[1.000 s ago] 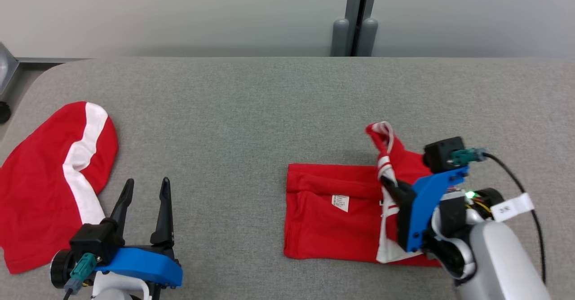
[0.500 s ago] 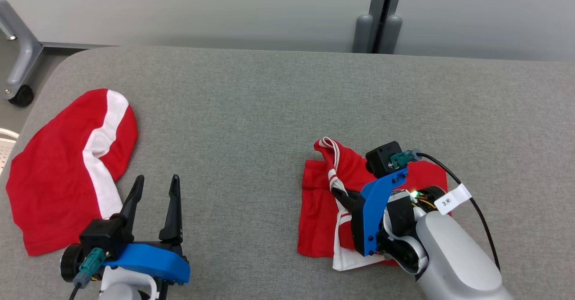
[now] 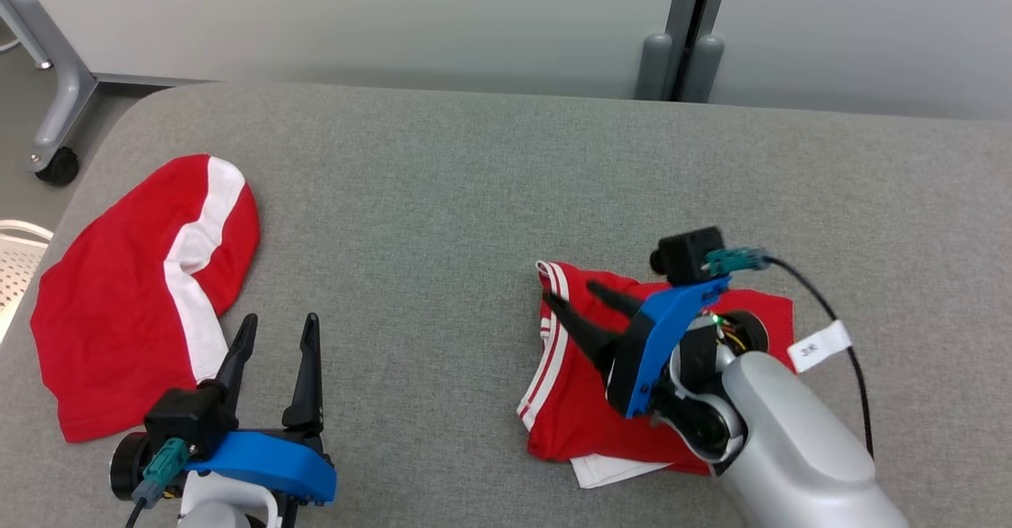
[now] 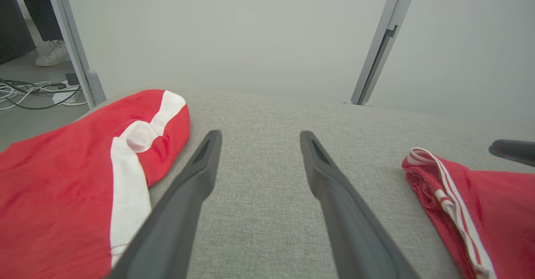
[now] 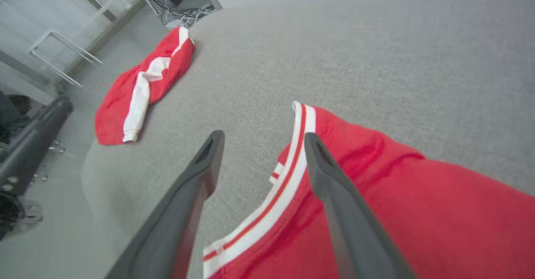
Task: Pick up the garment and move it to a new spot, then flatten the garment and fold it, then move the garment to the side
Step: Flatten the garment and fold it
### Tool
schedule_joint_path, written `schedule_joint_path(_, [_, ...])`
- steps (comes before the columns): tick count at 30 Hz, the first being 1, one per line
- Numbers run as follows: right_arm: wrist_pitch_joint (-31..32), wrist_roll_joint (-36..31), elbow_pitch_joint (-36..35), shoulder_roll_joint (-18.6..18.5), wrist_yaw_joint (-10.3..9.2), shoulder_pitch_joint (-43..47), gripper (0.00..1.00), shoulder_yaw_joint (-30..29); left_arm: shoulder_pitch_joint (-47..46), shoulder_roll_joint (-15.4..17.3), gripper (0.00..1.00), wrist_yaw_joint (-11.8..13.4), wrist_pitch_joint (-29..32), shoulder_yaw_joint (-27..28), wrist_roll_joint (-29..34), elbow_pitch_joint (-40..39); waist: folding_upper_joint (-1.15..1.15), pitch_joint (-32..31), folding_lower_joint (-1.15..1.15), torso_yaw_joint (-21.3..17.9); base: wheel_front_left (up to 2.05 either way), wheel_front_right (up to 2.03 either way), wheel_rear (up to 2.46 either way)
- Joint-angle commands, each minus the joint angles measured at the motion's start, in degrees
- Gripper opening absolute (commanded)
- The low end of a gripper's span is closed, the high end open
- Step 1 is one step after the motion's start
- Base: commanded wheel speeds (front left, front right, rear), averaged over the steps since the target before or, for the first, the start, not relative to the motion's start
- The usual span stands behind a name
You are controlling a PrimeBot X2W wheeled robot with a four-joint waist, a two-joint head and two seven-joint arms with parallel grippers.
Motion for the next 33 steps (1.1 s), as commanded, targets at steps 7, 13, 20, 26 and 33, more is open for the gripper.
schedule_joint_path(7, [-7.47, -0.12, -5.36, -0.62, 0.01, 1.88, 1.00, -3.86, 1.29, 0.22, 1.00, 0.10, -0.47, 0.90, -0.43, 0.11, -0.01, -1.84, 0.00, -1.17, 0.00, 0.00, 0.00])
schedule_joint_path(13, [-11.67, -7.55, -13.75, -4.48, 0.02, 9.89, 1.00, -11.71, 2.70, 0.36, 1.00, 0.56, -0.59, 1.66, -0.45, -0.76, -0.01, -2.77, 0.00, -2.51, 0.00, 0.00, 0.00])
schedule_joint_path(20, [-16.99, -14.82, -22.83, -4.05, 0.02, 21.22, 1.00, -23.92, 4.23, 0.36, 1.00, 0.96, -0.63, 2.81, -0.02, -1.77, -0.01, -3.86, 0.00, -4.37, 0.00, 0.00, 0.00])
schedule_joint_path(26, [-19.33, -19.41, -26.62, -2.41, 0.01, 26.97, 1.00, -29.34, 5.47, 0.13, 1.00, 1.15, -0.65, 3.30, 0.22, -2.01, -0.01, -5.60, 0.00, -5.56, 0.00, 0.00, 0.00])
schedule_joint_path(33, [-19.85, -21.05, -26.44, -1.32, 0.01, 30.42, 1.00, -31.43, 6.96, -0.43, 1.00, 1.11, -0.66, 3.96, -0.08, -1.80, -0.01, -6.78, 0.00, -6.06, 0.00, 0.00, 0.00])
